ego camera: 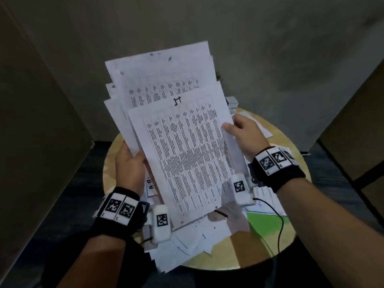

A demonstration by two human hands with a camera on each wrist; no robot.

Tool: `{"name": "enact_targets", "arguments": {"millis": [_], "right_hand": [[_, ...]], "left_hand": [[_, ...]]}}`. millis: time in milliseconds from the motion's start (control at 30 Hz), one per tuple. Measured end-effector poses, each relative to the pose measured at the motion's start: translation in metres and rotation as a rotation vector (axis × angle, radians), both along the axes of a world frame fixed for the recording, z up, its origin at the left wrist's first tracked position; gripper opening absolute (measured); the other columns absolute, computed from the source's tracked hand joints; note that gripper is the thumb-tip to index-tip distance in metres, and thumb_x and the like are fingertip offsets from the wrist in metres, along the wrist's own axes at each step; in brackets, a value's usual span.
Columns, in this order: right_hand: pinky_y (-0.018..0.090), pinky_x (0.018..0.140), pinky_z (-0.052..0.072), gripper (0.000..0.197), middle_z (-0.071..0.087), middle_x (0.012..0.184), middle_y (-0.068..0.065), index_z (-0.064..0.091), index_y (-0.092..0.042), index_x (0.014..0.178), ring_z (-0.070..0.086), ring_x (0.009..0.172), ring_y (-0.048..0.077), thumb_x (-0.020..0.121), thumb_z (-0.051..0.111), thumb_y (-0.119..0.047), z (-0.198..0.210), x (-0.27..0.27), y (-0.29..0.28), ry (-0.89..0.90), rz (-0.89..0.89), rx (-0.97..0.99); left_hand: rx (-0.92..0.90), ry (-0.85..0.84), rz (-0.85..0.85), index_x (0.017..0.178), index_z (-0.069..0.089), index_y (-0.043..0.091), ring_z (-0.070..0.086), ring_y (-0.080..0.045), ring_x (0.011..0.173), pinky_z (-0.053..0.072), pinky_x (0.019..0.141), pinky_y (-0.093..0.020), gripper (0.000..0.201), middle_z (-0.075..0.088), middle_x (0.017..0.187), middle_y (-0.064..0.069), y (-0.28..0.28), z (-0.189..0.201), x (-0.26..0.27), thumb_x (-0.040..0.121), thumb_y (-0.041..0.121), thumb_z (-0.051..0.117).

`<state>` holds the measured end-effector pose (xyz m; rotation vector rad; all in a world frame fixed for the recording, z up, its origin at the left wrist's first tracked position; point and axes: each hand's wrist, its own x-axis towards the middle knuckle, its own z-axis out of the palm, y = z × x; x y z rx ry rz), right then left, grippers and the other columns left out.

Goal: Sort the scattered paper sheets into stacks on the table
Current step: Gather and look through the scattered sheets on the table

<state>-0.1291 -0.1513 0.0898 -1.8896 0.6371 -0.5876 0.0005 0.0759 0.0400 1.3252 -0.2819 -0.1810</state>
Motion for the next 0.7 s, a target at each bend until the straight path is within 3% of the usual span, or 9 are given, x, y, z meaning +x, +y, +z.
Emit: {"name": "enact_targets", "arguments": {"millis": [67, 100, 200, 267, 367, 500, 600, 700], "right_hand": [[0.037, 0.075, 0.044, 0.019, 0.060, 0.078, 0.005, 0.054, -0.013, 0.076, 0.055, 0.076, 0.018, 0.088, 0.061, -0.025, -0.005, -0.013, 0.004, -0.028, -0.006, 0.087], [0.038, 0.075, 0.045, 0.018, 0.062, 0.078, 0.002, 0.052, -0.016, 0.075, 0.057, 0.076, 0.018, 0.090, 0.061, -0.019, -0.007, -0.019, 0.005, -0.051, -0.019, 0.121], [0.038, 0.072, 0.051, 0.022, 0.069, 0.081, 0.005, 0.047, -0.020, 0.083, 0.066, 0.073, 0.020, 0.090, 0.060, -0.003, -0.010, -0.035, 0.008, -0.116, -0.062, 0.238], [0.037, 0.073, 0.054, 0.024, 0.072, 0.087, 0.008, 0.046, -0.018, 0.095, 0.069, 0.075, 0.019, 0.090, 0.058, 0.002, -0.010, -0.042, 0.011, -0.162, -0.094, 0.290], [0.039, 0.083, 0.055, 0.022, 0.072, 0.097, 0.008, 0.052, -0.014, 0.104, 0.070, 0.088, 0.020, 0.090, 0.057, 0.002, -0.009, -0.052, 0.015, -0.196, -0.106, 0.266], [0.042, 0.086, 0.054, 0.017, 0.072, 0.099, 0.007, 0.055, -0.018, 0.088, 0.068, 0.092, 0.023, 0.090, 0.057, -0.001, -0.010, -0.064, 0.018, -0.164, -0.122, 0.188], [0.047, 0.087, 0.053, 0.021, 0.071, 0.099, 0.005, 0.052, -0.022, 0.088, 0.067, 0.092, 0.024, 0.090, 0.055, -0.002, -0.012, -0.064, 0.021, -0.163, -0.139, 0.163], [0.052, 0.091, 0.049, 0.019, 0.068, 0.103, 0.005, 0.051, -0.025, 0.092, 0.064, 0.098, 0.025, 0.089, 0.056, -0.006, -0.013, -0.062, 0.026, -0.210, -0.166, 0.142]], "left_hand": [[-0.015, 0.025, -0.042, 0.104, 0.066, 0.026, 0.070, -0.017, 0.092, 0.055, 0.078, -0.035, 0.033, 0.074, 0.095, 0.006, -0.004, 0.007, -0.011, 0.093, -0.002, 0.052], [-0.034, 0.033, -0.058, 0.104, 0.066, 0.026, 0.069, -0.014, 0.089, 0.055, 0.079, -0.035, 0.029, 0.074, 0.093, 0.008, -0.005, 0.010, -0.016, 0.097, 0.003, 0.049], [-0.082, 0.053, -0.075, 0.112, 0.058, 0.028, 0.063, 0.000, 0.097, 0.046, 0.099, -0.033, 0.023, 0.068, 0.101, 0.019, -0.009, 0.019, -0.033, 0.105, 0.025, 0.035], [-0.028, -0.007, -0.117, 0.125, 0.053, 0.026, 0.061, 0.000, 0.107, 0.044, 0.101, -0.030, 0.026, 0.064, 0.115, 0.017, -0.009, 0.018, -0.040, 0.104, 0.030, 0.037], [0.144, -0.146, -0.113, 0.131, 0.053, 0.014, 0.063, -0.014, 0.111, 0.051, 0.096, -0.039, 0.036, 0.066, 0.121, 0.003, -0.009, 0.016, -0.046, 0.095, 0.012, 0.058], [0.227, -0.208, -0.023, 0.128, 0.055, 0.010, 0.065, -0.017, 0.106, 0.053, 0.093, -0.043, 0.038, 0.067, 0.116, -0.002, -0.013, 0.016, -0.054, 0.091, 0.005, 0.060], [0.240, -0.246, 0.000, 0.127, 0.056, 0.007, 0.065, -0.020, 0.105, 0.054, 0.091, -0.045, 0.036, 0.068, 0.114, -0.005, -0.016, 0.018, -0.062, 0.091, 0.005, 0.061], [0.196, -0.237, 0.026, 0.126, 0.054, 0.003, 0.065, -0.010, 0.096, 0.053, 0.091, -0.040, 0.034, 0.067, 0.104, -0.001, -0.021, 0.022, -0.066, 0.092, 0.004, 0.059]]}}
